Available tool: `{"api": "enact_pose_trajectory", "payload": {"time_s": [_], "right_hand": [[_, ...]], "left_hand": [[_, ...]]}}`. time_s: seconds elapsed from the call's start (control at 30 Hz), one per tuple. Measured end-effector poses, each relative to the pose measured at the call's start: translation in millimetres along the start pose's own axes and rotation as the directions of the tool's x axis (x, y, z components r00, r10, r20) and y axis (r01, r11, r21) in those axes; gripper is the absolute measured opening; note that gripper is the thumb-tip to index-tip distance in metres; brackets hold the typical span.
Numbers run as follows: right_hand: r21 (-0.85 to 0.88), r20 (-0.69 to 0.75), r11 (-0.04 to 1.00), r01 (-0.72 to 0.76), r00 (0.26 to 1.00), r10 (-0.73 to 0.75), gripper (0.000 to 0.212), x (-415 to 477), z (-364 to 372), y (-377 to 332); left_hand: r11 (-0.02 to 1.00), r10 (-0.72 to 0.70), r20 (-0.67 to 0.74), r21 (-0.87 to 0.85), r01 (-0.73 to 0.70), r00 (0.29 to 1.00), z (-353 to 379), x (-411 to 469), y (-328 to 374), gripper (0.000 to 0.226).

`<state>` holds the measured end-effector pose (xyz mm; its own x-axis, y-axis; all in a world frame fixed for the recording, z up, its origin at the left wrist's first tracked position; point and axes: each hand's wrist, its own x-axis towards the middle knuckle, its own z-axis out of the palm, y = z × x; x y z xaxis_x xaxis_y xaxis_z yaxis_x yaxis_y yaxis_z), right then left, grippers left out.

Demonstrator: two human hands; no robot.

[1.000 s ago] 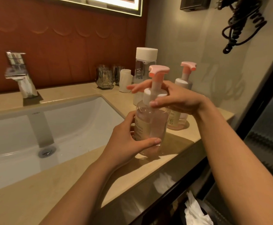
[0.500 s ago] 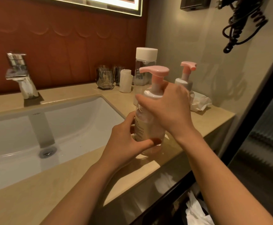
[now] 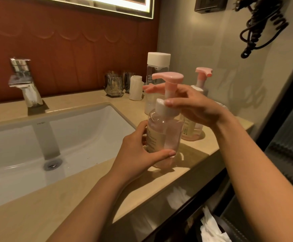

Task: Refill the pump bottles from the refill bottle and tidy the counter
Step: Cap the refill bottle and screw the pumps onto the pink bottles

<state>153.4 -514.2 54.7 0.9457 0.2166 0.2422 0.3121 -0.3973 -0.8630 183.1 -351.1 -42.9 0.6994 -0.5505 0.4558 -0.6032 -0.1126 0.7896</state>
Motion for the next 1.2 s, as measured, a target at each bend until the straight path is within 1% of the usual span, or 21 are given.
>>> {"api": "enact_pose_trajectory", "payload": {"time_s": [0.07,0.1,0.17,0.23,0.33,0.37,0.43,0.53,0.57,0.63,0.7,0.73,0.77,0.8,0.83,0.87,0.93,0.97,1.07,1.1,1.2], "right_hand": [[0.041,0.016,0.999,0.002,1.000,-0.003,0.031,1.5,0.4,1.9],[0.065,-0.010,0.998,0.000,1.000,0.001,0.028,0.8,1.8,3.1],[0.077,-0.108,0.997,0.013,0.994,-0.004,0.023,-1.5,6.1,5.6],[0.037,-0.236,0.999,0.037,0.971,-0.027,0.023,-4.0,14.2,5.5],[-0.085,-0.435,0.994,0.063,0.896,-0.094,0.016,-5.4,28.1,3.4],[-0.161,-0.486,0.986,0.039,0.867,-0.114,0.018,-4.7,31.8,3.0],[-0.307,-0.572,0.950,-0.059,0.809,-0.135,0.022,-1.4,38.8,3.1],[-0.460,-0.658,0.869,-0.183,0.727,-0.196,0.026,1.4,50.1,-0.6],[-0.496,-0.676,0.837,-0.230,0.707,-0.206,0.030,2.2,52.8,-1.7],[-0.516,-0.690,0.807,-0.289,0.698,-0.191,0.033,3.3,54.2,0.7],[-0.508,-0.665,0.811,-0.291,0.731,-0.154,0.047,3.5,51.5,4.1],[-0.453,-0.626,0.859,-0.238,0.771,-0.117,0.053,2.5,48.2,4.7],[-0.342,-0.553,0.927,-0.154,0.831,-0.066,0.053,0.3,43.3,4.1],[-0.170,-0.435,0.982,-0.084,0.900,0.002,0.053,-3.9,38.0,0.6],[-0.005,-0.304,0.998,-0.063,0.951,0.059,0.052,-7.9,29.8,0.2],[0.066,-0.197,0.995,-0.070,0.977,0.081,0.049,-10.5,20.8,1.1],[0.057,-0.053,0.997,-0.058,0.997,0.061,0.040,-11.0,6.6,4.6],[0.053,-0.009,0.997,-0.058,0.998,0.058,0.040,-9.5,2.5,5.9],[0.125,0.039,0.990,-0.069,0.997,0.065,0.058,-3.0,-3.3,7.9],[0.139,0.029,0.988,-0.065,0.998,0.062,0.055,-2.2,-3.5,8.1],[0.109,-0.078,0.994,-0.028,0.996,0.036,0.029,-1.6,-1.4,8.4]], "left_hand": [[1.000,-0.004,-0.001,0.006,0.004,1.000,-0.1,0.6,-0.6,0.072],[1.000,-0.007,0.000,0.008,0.007,1.000,0.0,0.5,-1.1,0.071],[1.000,-0.012,-0.003,0.009,0.012,1.000,0.0,0.3,-0.6,0.066],[1.000,-0.013,-0.006,0.011,0.013,1.000,-0.2,0.1,-0.5,0.063],[1.000,-0.017,-0.004,0.012,0.017,1.000,0.2,0.0,-0.2,0.063],[1.000,-0.020,-0.001,0.015,0.020,1.000,0.1,0.2,-0.4,0.063],[1.000,-0.024,0.004,0.015,0.024,1.000,0.1,-0.2,-1.8,0.063],[1.000,-0.020,0.004,0.017,0.020,1.000,0.0,-0.5,-3.3,0.063],[1.000,-0.018,0.005,0.018,0.018,1.000,0.1,-0.4,-3.4,0.062],[1.000,-0.019,0.008,0.011,0.019,1.000,0.5,-0.3,-3.0,0.062],[1.000,-0.016,0.007,0.007,0.016,1.000,0.8,-0.3,-3.0,0.065],[1.000,-0.015,0.007,0.005,0.015,1.000,0.7,-0.3,-2.9,0.065],[1.000,-0.015,0.007,0.002,0.015,1.000,0.4,-0.3,-2.6,0.065],[1.000,-0.017,0.007,0.000,0.017,1.000,0.3,0.1,-1.9,0.065],[1.000,-0.018,0.007,-0.002,0.018,1.000,0.5,0.0,-1.3,0.066],[1.000,-0.019,0.004,-0.004,0.019,1.000,0.4,0.2,-0.7,0.068],[1.000,-0.024,0.007,-0.007,0.024,1.000,0.6,0.1,-0.1,0.071],[1.000,-0.028,0.010,-0.008,0.028,1.000,0.6,0.0,0.2,0.072],[0.999,-0.035,0.012,-0.009,0.035,0.999,-0.1,0.3,1.1,0.072],[0.999,-0.036,0.012,-0.011,0.036,0.999,0.1,0.3,1.3,0.071],[0.999,-0.034,0.009,-0.024,0.034,0.999,-0.3,0.1,2.0,0.065]]}}
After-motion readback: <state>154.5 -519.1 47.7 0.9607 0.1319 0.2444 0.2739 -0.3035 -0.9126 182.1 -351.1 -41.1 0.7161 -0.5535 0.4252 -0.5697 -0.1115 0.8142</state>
